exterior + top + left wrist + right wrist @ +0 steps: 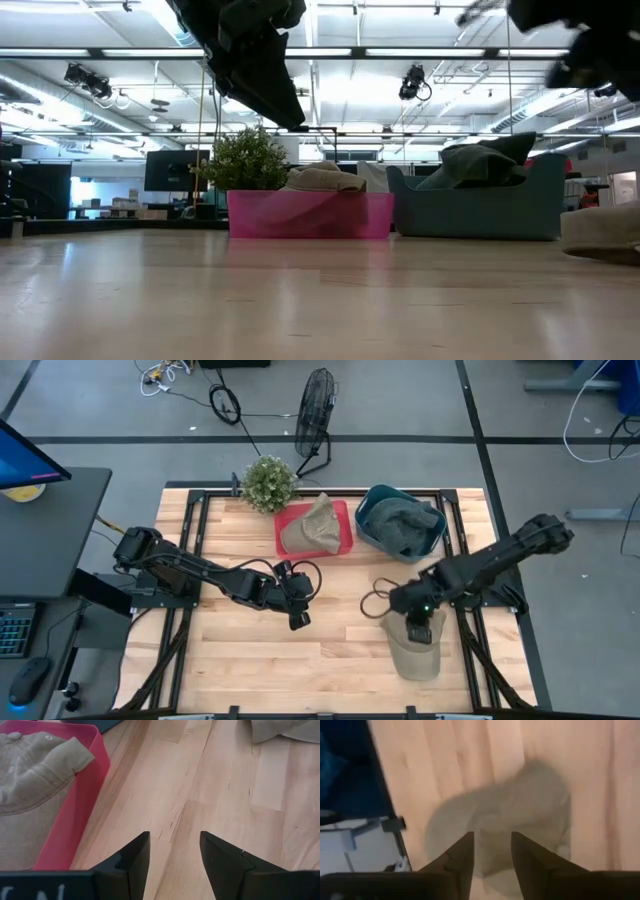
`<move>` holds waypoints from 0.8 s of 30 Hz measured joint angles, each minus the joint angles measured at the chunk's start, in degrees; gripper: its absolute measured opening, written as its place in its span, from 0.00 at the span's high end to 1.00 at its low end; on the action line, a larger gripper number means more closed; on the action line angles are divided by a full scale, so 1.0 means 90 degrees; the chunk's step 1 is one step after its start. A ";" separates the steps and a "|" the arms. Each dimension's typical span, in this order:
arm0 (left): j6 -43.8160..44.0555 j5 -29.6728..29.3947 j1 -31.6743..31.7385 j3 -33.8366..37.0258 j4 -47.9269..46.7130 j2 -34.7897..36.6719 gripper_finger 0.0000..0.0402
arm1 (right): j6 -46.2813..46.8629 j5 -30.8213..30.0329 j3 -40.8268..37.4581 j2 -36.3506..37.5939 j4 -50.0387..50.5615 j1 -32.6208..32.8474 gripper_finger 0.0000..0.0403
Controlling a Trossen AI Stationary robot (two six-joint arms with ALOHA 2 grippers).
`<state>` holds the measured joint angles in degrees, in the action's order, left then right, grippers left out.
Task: Pick & Place hat
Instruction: Put the brown cap into the red bin
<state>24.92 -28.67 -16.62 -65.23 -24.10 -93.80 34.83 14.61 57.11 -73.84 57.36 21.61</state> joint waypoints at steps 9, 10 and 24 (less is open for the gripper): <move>0.0001 0.0000 0.0000 0.0000 0.0005 0.0000 0.56 | 0.1223 -0.0017 -0.1462 -0.0002 -0.1909 0.0850 0.53; 0.0001 -0.0002 0.0000 0.0000 0.0010 0.0000 0.56 | 0.1359 -0.0017 -0.1621 -0.0002 -0.2114 0.0932 0.52; 0.0188 -0.0002 0.0000 0.0000 0.0012 0.0000 0.56 | 0.1120 -0.0046 -0.2691 0.0004 -0.3834 0.1353 0.72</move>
<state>26.61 -28.69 -16.62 -65.23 -23.99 -93.80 44.92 14.20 32.89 -73.81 22.86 33.78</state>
